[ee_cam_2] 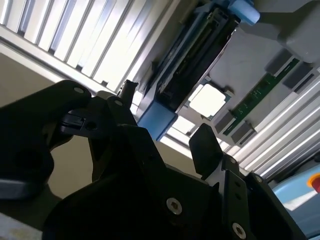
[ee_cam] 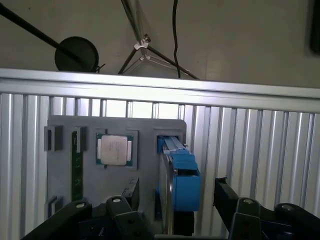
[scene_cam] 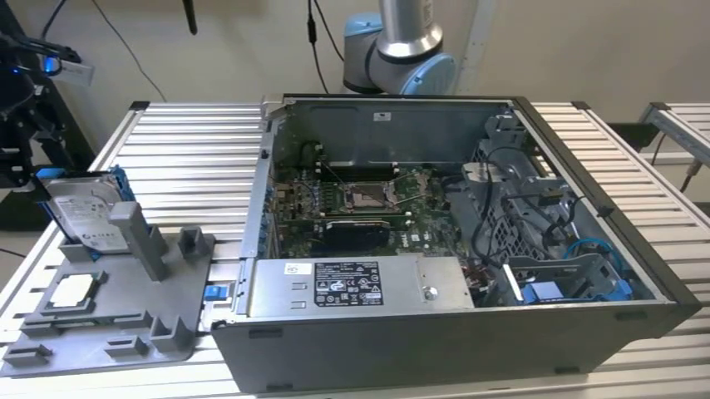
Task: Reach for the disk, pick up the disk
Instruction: 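Pick up the disk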
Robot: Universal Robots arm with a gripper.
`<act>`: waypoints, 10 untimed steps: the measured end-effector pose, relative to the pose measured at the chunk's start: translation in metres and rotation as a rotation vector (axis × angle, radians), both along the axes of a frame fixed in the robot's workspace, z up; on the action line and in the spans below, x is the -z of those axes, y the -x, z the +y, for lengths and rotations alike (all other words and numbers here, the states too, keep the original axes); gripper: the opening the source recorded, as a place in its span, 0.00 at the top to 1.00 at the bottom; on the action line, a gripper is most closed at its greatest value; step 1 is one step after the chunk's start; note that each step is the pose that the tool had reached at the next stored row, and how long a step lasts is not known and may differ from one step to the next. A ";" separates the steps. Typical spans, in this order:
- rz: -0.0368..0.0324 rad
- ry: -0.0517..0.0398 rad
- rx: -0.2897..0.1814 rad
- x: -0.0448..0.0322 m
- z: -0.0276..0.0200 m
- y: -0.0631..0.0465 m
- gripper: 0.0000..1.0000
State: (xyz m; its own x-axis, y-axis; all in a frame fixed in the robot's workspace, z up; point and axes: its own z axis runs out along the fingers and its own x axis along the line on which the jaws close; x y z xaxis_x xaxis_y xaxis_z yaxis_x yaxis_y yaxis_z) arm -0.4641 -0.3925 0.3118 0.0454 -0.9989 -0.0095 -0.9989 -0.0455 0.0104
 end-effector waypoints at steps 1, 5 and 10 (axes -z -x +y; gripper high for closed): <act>0.0000 0.0000 0.000 0.0017 0.0000 0.000 0.00; -0.0011 -0.0001 0.000 0.0091 0.0000 0.000 0.00; -0.0052 -0.0002 0.000 0.0180 0.0001 0.000 0.00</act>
State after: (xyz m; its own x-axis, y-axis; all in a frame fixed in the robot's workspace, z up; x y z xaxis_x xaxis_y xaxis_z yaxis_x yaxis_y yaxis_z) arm -0.4642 -0.3925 0.2938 0.0454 -0.9989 -0.0095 -0.9990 -0.0455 0.0052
